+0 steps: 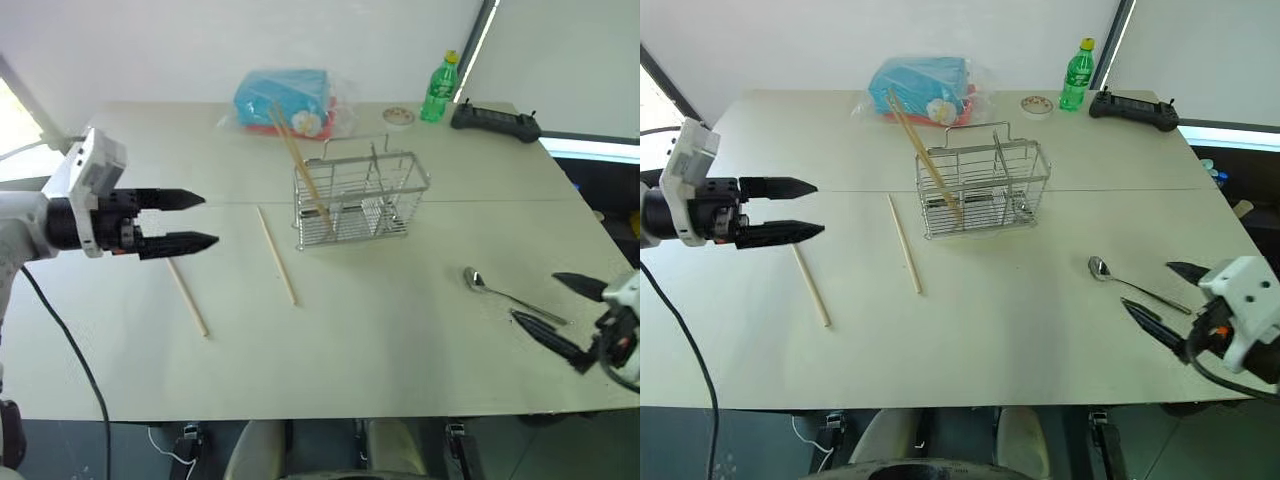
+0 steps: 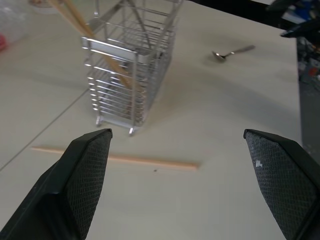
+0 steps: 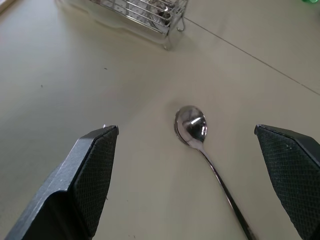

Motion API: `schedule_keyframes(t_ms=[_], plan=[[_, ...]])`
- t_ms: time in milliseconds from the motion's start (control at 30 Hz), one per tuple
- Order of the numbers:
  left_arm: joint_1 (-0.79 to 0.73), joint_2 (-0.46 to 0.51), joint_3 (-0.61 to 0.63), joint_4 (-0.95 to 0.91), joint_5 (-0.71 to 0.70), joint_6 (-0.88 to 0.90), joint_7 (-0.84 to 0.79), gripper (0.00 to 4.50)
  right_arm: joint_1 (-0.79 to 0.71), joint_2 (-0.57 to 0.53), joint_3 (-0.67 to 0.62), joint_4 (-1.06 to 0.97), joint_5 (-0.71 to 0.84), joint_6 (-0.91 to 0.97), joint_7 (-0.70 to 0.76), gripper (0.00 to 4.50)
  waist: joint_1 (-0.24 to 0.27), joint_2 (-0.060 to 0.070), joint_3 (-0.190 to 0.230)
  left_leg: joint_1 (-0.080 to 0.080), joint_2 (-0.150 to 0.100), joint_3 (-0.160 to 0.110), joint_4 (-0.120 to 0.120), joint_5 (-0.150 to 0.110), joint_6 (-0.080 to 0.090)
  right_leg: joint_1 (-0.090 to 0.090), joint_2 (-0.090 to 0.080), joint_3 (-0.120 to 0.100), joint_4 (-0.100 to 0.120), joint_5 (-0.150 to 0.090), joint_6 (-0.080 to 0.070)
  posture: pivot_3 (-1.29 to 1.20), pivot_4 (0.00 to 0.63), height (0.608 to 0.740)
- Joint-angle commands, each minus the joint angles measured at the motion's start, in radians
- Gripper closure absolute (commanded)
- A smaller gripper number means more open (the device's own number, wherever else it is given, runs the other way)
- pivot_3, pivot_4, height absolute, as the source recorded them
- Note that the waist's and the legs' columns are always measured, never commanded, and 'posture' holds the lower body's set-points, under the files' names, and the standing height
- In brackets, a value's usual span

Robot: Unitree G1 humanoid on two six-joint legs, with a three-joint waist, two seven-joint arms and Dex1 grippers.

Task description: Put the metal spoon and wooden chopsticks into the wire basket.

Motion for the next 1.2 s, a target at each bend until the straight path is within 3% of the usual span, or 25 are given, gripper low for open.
schedule_keyframes(t_ms=[33,367,733,967,1200], plan=[[-0.012,0.012,-0.013,-0.089,-0.053,0.022,-0.029,0.05,-0.011,-0.041,-0.043,0.088,-0.048,-0.049,0.068,0.00,0.000,0.001,0.001,0.000,0.000,0.000,0.001,0.000,0.000,0.000,0.000,0.000,0.000,0.000,0.000,0.00,0.150,0.720],[-0.067,-0.035,-0.100,-0.203,-0.106,0.049,-0.013,0.05,-0.143,-0.164,0.106,0.390,-0.199,-0.170,0.193,0.00,-0.003,0.001,0.002,0.000,0.001,0.005,0.003,0.000,0.001,0.000,-0.001,0.000,-0.001,0.000,0.000,0.00,0.150,0.720],[-0.074,-0.070,-0.077,-0.249,-0.181,0.100,0.075,0.05,-0.508,-0.268,0.445,0.702,-0.322,-0.194,0.265,0.00,-0.010,0.004,0.003,0.000,0.001,0.006,0.004,0.000,0.001,0.000,0.000,0.000,0.000,0.001,-0.001,0.00,0.150,0.720],[-0.024,-0.081,-0.035,-0.314,-0.239,0.125,0.166,0.05,-0.780,-0.235,0.682,0.983,-0.457,-0.276,0.298,0.00,-0.017,0.005,0.004,0.000,0.001,0.006,0.004,-0.001,0.001,0.000,0.000,0.000,0.000,0.001,-0.001,0.00,0.150,0.720],[-0.009,-0.060,0.006,-0.331,-0.283,0.140,0.218,0.05,-0.946,-0.167,0.789,1.192,-0.538,-0.367,0.301,0.00,-0.030,0.005,0.004,0.001,-0.002,0.006,0.004,0.000,0.001,0.001,0.000,0.001,0.001,0.001,0.000,0.00,0.150,0.720]])
